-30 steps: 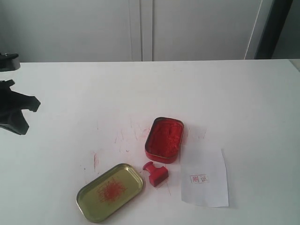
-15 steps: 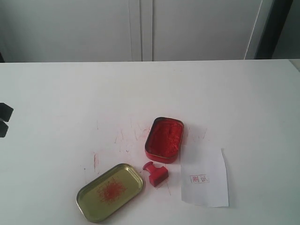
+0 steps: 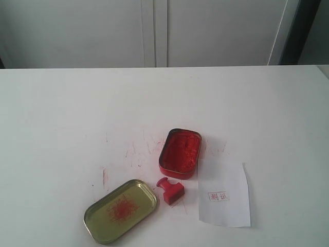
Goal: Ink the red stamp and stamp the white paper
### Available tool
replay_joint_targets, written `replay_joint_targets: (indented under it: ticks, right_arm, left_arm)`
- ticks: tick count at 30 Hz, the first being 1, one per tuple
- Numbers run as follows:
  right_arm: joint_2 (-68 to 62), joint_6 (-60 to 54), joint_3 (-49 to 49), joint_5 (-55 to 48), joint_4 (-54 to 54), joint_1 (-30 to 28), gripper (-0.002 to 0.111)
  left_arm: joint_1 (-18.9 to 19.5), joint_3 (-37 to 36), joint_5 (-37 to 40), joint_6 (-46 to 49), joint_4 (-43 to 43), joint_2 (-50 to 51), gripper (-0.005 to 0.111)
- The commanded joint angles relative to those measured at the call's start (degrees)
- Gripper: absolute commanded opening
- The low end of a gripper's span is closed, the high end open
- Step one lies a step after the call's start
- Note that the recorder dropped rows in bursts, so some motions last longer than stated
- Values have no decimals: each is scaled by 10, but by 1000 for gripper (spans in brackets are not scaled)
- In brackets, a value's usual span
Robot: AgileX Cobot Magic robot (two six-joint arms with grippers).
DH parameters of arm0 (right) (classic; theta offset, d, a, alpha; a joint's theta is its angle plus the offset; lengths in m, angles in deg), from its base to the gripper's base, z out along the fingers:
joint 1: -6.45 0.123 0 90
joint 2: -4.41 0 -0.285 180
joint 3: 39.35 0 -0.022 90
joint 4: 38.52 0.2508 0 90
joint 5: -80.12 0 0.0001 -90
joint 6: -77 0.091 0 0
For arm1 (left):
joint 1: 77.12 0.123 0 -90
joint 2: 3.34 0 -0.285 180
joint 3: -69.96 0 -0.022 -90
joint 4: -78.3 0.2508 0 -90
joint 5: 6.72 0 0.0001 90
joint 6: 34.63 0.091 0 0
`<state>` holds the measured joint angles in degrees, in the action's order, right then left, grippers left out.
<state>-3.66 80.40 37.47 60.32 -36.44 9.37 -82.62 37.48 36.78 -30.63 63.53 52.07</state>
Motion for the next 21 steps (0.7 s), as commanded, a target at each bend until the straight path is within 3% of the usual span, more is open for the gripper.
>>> replay_joint_targets:
  ticks: [1, 21]
  right_arm:
    - [3, 0, 4, 1, -4, 0, 0]
    - [3, 0, 4, 1, -4, 0, 0]
  left_arm:
    - [1, -3, 13, 3, -2, -17, 0]
    - [1, -3, 9, 7, -2, -17, 0]
